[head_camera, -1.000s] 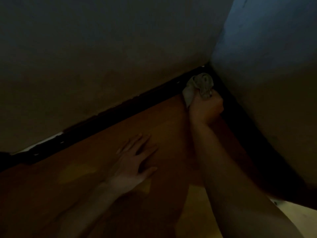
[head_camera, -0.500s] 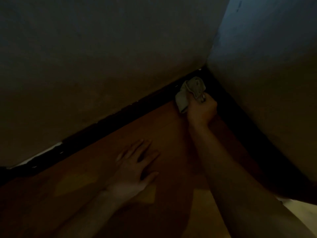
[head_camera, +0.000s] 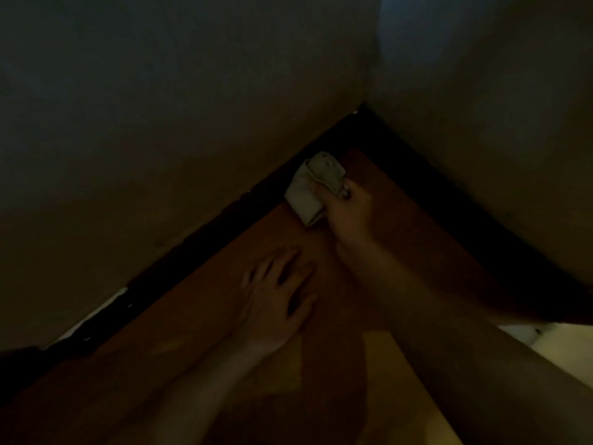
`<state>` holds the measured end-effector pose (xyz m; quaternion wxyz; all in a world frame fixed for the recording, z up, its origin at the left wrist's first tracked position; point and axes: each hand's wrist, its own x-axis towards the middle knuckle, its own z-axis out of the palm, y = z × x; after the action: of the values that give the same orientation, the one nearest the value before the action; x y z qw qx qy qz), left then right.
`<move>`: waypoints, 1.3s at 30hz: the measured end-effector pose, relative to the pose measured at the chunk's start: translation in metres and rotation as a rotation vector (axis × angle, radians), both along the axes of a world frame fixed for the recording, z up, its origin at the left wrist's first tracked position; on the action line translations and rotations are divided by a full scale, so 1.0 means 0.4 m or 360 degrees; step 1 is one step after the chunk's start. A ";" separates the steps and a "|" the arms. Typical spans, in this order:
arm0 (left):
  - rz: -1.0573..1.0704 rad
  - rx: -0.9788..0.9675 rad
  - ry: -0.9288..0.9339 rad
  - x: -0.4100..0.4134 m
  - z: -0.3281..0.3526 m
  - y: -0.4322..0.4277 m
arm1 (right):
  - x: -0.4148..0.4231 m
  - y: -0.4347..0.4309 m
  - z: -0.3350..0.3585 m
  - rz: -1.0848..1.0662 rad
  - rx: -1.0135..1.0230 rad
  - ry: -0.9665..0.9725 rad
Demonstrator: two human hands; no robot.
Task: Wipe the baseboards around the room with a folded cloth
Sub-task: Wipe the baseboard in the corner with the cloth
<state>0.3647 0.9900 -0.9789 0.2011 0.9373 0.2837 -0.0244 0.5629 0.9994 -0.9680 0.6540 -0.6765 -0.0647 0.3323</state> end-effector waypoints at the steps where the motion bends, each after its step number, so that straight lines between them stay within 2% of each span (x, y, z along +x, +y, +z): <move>1: -0.0068 -0.0014 -0.0030 0.008 -0.002 0.004 | 0.024 -0.020 0.010 0.0020 0.0064 0.0110; 5: -0.0333 -0.0081 -0.0162 0.046 -0.002 0.054 | 0.093 -0.125 0.056 -0.0030 0.0081 0.0221; 8: -0.0411 -0.0121 -0.0207 0.067 -0.011 0.090 | 0.118 -0.209 0.116 0.0114 0.0085 0.0295; 13: -0.0577 0.0003 -0.0186 0.059 -0.032 0.120 | 0.159 -0.305 0.262 0.0444 -0.0168 -0.0013; 16: -0.0549 0.0012 -0.0195 0.067 -0.032 0.119 | 0.148 -0.359 0.291 0.0445 -0.0382 -0.0109; 20: -0.0553 0.0011 -0.0175 0.062 -0.030 0.117 | 0.103 -0.384 0.253 0.0152 -0.0552 -0.0253; 26: -0.0580 -0.0002 -0.0216 0.063 -0.042 0.125 | 0.033 -0.284 0.107 -0.0625 -0.0726 -0.0493; 31: -0.0566 0.0031 -0.0298 0.063 -0.060 0.127 | 0.032 -0.167 0.019 -0.0731 -0.0858 -0.0845; 34: -0.0581 0.0081 -0.0356 0.068 -0.073 0.132 | 0.064 -0.073 -0.001 -0.0765 -0.0838 -0.0889; 39: -0.0586 0.0086 -0.0432 0.067 -0.076 0.134 | 0.067 -0.021 -0.023 -0.0886 -0.1034 -0.0940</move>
<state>0.3917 1.0437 -1.0095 0.2044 0.9730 0.0786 0.0733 0.5895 0.9910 -0.9774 0.4278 -0.9011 0.0424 -0.0565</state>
